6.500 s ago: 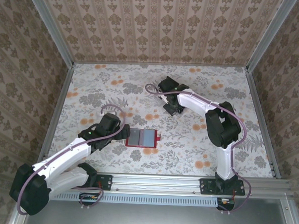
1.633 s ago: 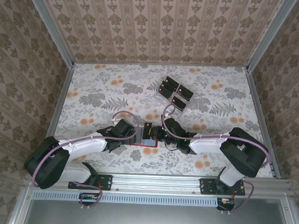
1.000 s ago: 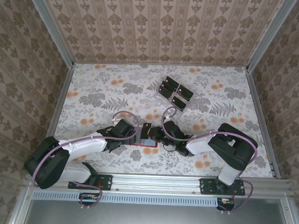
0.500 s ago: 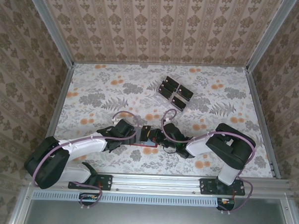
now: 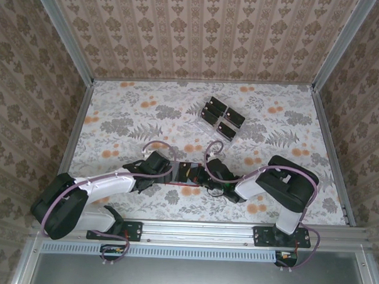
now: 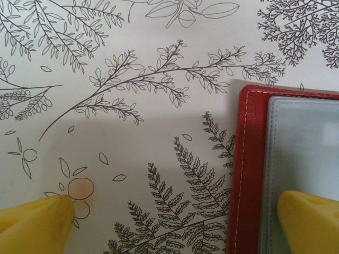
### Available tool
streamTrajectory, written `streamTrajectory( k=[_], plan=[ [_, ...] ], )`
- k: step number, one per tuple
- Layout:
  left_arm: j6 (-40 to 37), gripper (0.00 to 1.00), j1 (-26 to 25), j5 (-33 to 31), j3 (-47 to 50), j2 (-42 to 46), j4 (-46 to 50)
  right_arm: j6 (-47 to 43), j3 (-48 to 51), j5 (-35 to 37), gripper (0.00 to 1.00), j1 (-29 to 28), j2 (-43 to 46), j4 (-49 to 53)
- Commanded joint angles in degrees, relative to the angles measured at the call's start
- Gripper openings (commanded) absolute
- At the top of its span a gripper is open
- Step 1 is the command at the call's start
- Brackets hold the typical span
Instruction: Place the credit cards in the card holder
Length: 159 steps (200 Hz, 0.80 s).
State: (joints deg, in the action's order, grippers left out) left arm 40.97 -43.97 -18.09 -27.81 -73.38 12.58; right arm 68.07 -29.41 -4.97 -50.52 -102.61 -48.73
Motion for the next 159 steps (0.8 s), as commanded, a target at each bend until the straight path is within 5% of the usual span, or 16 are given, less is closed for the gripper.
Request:
streamTrajectory(
  k=[1,159],
  plan=[
    [0.2,1.0,-0.29,-1.28,1.53,-1.06,4.34,1.36,1.54,-0.65,0.0,-0.5,-1.57,-1.06],
    [0.13,1.0,-0.27,-1.16,1.71,-1.06,4.13,1.1,-2.16,-4.75,0.0,-0.53,-5.04,2.08]
  ],
)
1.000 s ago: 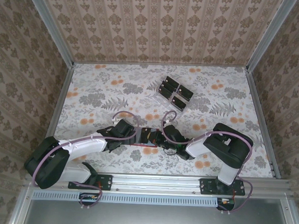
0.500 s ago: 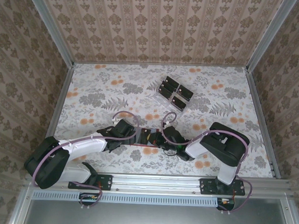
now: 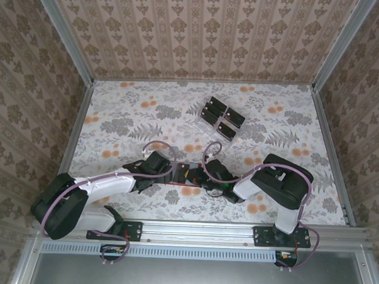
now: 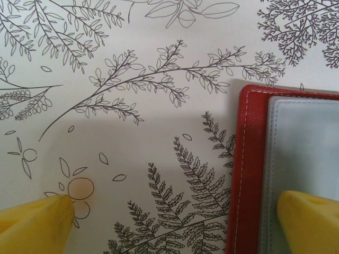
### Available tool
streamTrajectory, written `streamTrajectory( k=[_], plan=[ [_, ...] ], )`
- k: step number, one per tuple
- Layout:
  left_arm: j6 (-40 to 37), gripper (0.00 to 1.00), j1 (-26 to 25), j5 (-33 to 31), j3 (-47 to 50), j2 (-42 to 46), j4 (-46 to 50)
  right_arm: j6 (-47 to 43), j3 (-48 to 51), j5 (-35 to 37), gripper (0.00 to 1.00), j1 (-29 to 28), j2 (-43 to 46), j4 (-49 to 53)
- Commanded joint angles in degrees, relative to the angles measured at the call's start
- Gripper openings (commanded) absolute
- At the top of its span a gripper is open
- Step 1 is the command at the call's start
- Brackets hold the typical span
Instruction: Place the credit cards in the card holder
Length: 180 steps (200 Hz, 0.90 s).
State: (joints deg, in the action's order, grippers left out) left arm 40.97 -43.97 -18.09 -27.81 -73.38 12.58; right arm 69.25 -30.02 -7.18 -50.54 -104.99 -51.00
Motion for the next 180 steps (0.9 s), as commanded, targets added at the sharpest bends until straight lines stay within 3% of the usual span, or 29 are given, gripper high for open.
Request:
streamTrajectory(
  k=[1,103,121,134,180],
  plan=[
    [0.1,1.0,-0.3,-1.16,1.75,-1.06,4.17,-0.08,-1.67,-2.65,0.0,-0.47,-2.75,4.43],
    [0.32,1.0,-0.34,-0.62,0.08,1.84,6.58,-3.98,-8.99,-7.0,0.0,0.26,-4.56,15.62],
    [0.8,1.0,-0.17,-0.96,-1.09,3.52,8.43,-4.8,-9.0,-7.15,0.23,0.76,-3.68,17.38],
    [1.17,1.0,-0.11,-1.66,-2.01,4.5,9.96,-5.36,-8.82,-7.19,0.33,1.11,-2.91,18.47],
    [3.03,1.0,2.07,-4.32,-3.56,5.46,14.98,-7.6,-8.38,-6.49,0.36,2.23,0.1,22.87]
  ],
)
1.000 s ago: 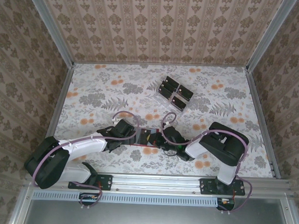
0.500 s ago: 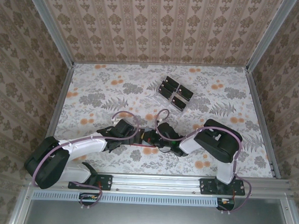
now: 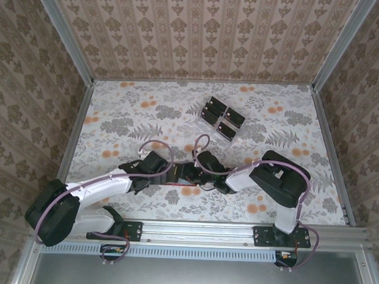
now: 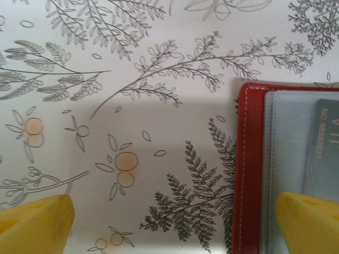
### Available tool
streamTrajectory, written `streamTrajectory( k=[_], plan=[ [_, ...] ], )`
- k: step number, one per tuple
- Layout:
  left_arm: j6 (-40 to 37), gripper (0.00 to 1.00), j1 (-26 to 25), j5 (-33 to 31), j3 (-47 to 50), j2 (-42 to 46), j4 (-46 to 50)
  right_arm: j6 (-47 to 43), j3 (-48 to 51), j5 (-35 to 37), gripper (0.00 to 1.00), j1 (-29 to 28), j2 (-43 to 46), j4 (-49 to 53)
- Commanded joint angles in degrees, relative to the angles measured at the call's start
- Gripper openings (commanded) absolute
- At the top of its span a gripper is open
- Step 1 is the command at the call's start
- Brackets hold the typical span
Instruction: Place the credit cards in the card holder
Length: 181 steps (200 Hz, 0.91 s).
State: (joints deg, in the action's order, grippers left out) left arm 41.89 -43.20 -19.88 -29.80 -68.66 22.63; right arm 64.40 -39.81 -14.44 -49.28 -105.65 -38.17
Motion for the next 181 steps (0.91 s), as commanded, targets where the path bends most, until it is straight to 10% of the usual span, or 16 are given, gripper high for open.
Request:
streamTrajectory(
  k=[1,181],
  plan=[
    [2.13,1.0,1.34,-2.53,-1.58,0.73,4.99,-2.81,1.41,0.79,0.36,0.95,0.77,10.18],
    [2.33,1.0,4.33,-0.88,-0.13,-5.03,1.39,-7.61,-7.72,-1.88,0.17,2.28,-2.25,19.34]
  ],
)
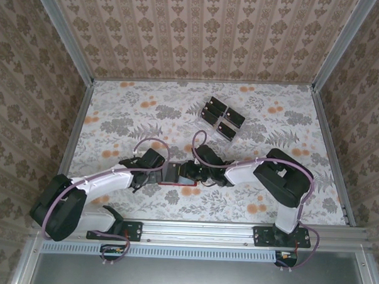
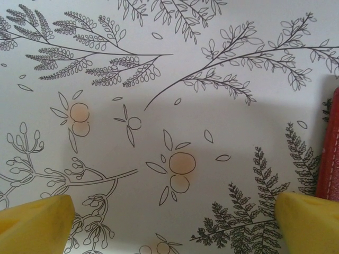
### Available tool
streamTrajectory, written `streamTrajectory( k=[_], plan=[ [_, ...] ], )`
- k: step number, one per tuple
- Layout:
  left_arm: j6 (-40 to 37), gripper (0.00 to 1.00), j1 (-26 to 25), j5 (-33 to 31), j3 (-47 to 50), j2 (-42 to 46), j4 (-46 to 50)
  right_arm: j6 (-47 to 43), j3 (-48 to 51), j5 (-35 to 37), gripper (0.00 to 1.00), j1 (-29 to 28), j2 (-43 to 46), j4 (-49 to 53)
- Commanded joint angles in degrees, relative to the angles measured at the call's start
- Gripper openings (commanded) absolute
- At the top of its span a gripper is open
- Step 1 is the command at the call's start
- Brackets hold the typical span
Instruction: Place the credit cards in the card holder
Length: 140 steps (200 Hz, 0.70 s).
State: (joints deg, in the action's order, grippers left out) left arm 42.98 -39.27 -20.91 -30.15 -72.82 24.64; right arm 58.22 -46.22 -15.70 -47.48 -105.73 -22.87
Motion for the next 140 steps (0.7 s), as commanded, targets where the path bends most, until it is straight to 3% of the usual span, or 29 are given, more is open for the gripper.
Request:
streamTrajectory(
  k=[1,51,140],
  plan=[
    [1.23,1.0,0.41,0.16,0.2,-0.86,-0.64,-1.43,-1.37,-0.63,0.16,0.48,-2.13,4.1],
    [1.28,1.0,0.34,0.93,0.52,-1.44,-1.28,-1.78,-3.68,-1.92,0.1,0.29,-3.28,5.14],
    [1.14,1.0,0.31,1.85,0.28,-0.81,-1.3,-4.61,-9.01,-3.63,0.08,-0.58,-5.38,10.63]
  ],
)
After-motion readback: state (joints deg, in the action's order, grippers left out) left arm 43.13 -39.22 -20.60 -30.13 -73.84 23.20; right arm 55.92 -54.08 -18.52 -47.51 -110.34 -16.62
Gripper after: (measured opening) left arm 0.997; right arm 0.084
